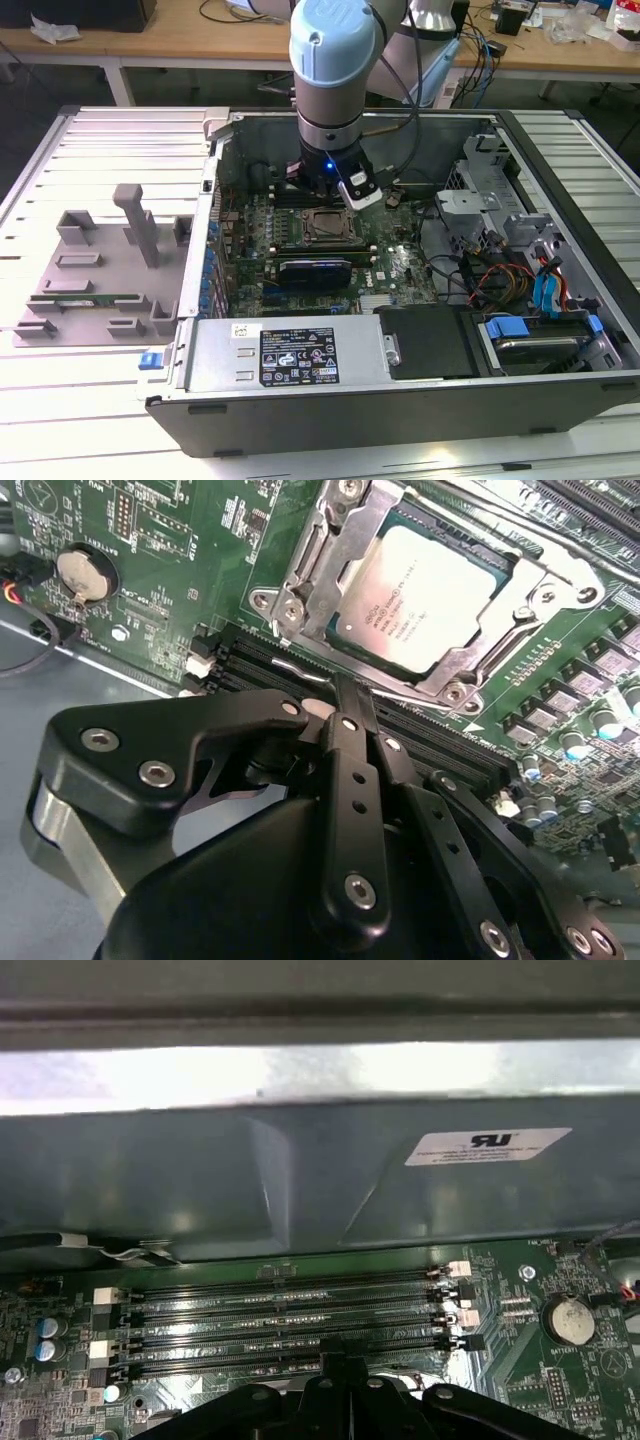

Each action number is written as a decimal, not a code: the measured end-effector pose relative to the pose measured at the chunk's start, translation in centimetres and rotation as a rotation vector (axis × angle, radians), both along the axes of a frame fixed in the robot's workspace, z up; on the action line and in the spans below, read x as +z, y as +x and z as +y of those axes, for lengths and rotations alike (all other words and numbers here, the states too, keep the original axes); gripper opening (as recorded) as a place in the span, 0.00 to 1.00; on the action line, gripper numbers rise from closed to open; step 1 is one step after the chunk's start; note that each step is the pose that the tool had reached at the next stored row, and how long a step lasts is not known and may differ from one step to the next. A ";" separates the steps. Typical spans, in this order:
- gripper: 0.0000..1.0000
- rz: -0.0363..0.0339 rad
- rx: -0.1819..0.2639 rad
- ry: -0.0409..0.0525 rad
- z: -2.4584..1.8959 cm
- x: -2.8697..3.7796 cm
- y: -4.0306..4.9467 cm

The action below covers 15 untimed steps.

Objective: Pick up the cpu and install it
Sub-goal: 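Install the first cpu locking lever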

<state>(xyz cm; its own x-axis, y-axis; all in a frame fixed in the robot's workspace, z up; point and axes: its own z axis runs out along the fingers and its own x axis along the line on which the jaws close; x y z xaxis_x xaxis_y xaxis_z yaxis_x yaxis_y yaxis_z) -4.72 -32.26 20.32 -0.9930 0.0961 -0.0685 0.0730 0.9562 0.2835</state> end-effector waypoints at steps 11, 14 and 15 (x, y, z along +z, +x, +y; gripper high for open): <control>0.11 -0.0002 -0.028 -0.0508 0.33 -0.04 0.13; 0.11 -0.0003 -0.030 -0.0570 0.76 0.10 0.13; 0.11 -0.0003 -0.030 -0.0606 1.01 0.18 0.13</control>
<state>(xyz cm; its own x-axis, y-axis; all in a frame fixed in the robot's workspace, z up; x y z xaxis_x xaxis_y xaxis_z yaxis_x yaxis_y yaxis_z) -4.59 -31.25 20.50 -0.9898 0.1211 -0.0754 0.1014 0.9690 0.2252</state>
